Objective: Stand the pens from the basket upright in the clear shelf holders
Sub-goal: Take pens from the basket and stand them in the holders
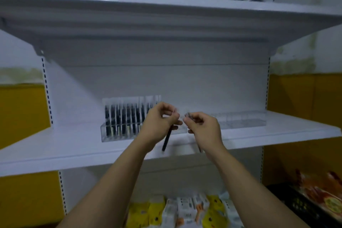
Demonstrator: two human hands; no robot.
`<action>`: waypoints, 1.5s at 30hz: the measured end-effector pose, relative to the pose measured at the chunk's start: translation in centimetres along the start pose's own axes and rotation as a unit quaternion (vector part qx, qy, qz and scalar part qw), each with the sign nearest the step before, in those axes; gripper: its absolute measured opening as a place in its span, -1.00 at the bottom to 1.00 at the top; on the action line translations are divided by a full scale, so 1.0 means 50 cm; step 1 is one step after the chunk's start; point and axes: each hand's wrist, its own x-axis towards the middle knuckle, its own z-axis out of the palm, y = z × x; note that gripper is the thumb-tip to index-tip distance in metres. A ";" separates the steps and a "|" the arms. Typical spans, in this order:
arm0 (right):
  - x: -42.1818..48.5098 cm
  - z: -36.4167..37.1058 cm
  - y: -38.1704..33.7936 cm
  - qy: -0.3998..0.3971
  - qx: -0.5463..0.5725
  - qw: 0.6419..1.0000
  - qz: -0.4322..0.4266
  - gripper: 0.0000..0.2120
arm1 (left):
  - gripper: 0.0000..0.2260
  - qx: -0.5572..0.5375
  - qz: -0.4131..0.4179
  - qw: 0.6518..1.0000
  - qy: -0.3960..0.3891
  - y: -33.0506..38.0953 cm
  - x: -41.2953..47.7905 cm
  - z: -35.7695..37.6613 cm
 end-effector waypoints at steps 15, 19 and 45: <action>0.209 0.061 -0.011 -0.035 -0.014 0.997 -0.065 -0.69 | -0.66 0.134 0.090 0.985 0.058 0.036 0.197 -0.068; 0.253 0.088 -0.009 -0.050 -0.015 0.994 -0.101 -0.64 | -0.73 0.200 0.125 0.970 0.068 0.021 0.238 -0.081; 0.244 0.137 0.076 -0.198 -0.219 0.949 -0.115 -0.37 | -0.79 0.357 0.081 0.927 0.084 -0.031 0.295 -0.139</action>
